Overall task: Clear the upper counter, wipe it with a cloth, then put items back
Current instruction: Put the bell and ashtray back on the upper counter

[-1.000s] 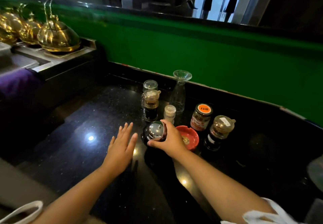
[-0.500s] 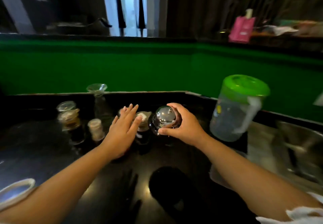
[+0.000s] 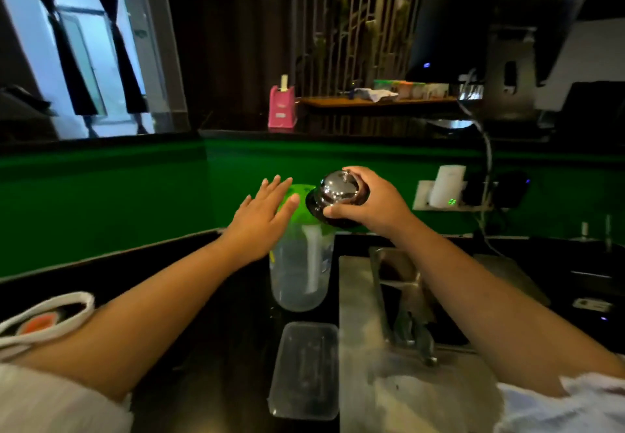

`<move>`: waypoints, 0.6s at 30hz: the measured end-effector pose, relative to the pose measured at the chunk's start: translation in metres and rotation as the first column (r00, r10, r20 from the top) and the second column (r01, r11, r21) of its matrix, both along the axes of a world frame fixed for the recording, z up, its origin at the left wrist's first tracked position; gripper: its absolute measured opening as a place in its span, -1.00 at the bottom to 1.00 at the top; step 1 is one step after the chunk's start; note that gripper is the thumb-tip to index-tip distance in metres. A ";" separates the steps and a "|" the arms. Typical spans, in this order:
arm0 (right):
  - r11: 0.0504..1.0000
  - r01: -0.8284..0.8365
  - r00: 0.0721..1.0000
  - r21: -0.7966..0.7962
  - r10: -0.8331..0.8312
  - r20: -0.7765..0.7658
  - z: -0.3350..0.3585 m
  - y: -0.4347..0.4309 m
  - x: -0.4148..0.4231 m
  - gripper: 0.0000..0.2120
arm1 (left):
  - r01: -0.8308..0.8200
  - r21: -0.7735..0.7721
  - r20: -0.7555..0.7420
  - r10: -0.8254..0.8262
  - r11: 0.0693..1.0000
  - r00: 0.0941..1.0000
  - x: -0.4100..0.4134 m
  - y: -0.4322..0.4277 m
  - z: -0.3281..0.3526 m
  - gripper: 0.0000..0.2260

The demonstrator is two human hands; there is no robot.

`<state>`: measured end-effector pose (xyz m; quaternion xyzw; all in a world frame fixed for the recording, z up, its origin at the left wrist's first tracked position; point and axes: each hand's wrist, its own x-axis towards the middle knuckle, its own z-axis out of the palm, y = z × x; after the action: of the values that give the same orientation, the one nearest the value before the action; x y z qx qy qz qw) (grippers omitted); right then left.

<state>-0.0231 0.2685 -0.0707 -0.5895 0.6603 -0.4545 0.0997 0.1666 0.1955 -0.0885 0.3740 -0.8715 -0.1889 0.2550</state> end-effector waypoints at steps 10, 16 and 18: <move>0.978 0.192 0.981 -0.086 -0.189 0.043 0.073 -0.054 -0.120 -0.25 | 0.078 0.010 0.022 -0.078 0.997 0.997 -0.134 -0.062 0.053 -0.51; 0.960 0.279 0.960 -0.031 -0.278 0.040 0.091 -0.126 -0.182 -0.23 | -0.004 -0.117 0.222 0.030 0.993 0.975 -0.193 -0.125 0.070 -0.52; 0.952 0.306 0.952 0.012 -0.306 0.005 0.089 -0.148 -0.198 -0.32 | -0.029 -0.126 0.302 0.066 0.992 0.951 -0.204 -0.145 0.071 -0.52</move>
<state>-0.2209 0.1204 0.0185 -0.4780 0.7458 -0.4628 0.0339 -0.0372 0.0502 -0.0175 0.4035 -0.9009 -0.0697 0.1437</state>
